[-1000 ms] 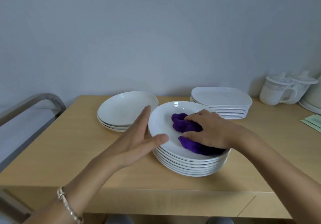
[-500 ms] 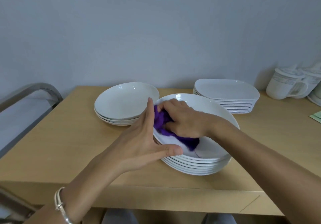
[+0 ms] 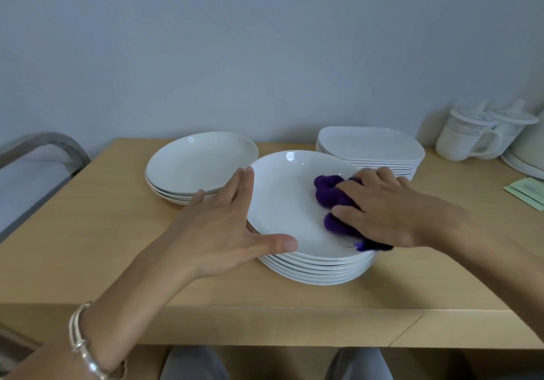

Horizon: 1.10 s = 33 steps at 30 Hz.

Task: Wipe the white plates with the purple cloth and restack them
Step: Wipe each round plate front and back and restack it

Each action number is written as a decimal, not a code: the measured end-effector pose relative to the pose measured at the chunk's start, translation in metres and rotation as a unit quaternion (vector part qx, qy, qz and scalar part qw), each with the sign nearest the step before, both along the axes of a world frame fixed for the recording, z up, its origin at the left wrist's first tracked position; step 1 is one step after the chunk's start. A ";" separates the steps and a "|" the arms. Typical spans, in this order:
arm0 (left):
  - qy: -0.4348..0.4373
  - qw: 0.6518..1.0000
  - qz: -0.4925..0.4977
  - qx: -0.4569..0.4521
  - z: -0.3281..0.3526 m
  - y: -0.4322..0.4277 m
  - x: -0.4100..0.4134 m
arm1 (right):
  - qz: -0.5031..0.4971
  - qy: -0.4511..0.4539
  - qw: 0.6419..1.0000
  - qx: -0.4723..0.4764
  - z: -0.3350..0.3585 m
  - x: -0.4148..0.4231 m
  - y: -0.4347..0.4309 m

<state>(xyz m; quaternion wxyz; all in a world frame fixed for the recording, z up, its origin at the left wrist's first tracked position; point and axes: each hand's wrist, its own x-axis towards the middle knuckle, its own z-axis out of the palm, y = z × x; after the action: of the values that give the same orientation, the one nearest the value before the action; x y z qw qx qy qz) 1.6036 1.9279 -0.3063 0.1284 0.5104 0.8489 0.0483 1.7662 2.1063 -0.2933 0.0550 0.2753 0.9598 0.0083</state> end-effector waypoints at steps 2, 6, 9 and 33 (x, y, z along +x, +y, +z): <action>-0.010 1.000 -0.005 0.013 0.000 0.000 0.001 | 0.036 -0.014 0.994 -0.107 0.007 0.002 -0.017; -0.058 0.997 -0.005 0.048 0.003 0.001 0.000 | 0.167 0.019 0.962 -0.213 -0.005 -0.022 -0.039; -0.093 0.992 -0.008 0.082 0.006 0.002 -0.002 | 0.212 0.109 0.949 -0.205 -0.016 -0.051 -0.039; -0.047 0.999 -0.003 -0.015 0.009 -0.002 0.001 | 0.110 -0.029 0.984 -0.136 0.016 0.000 -0.036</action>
<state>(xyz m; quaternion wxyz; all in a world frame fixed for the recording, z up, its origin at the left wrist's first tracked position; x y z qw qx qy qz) 1.6051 1.9261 -0.2973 0.1755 0.5081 0.8411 0.0594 1.7663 2.0699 -0.2773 0.1182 0.1575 0.9744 -0.1082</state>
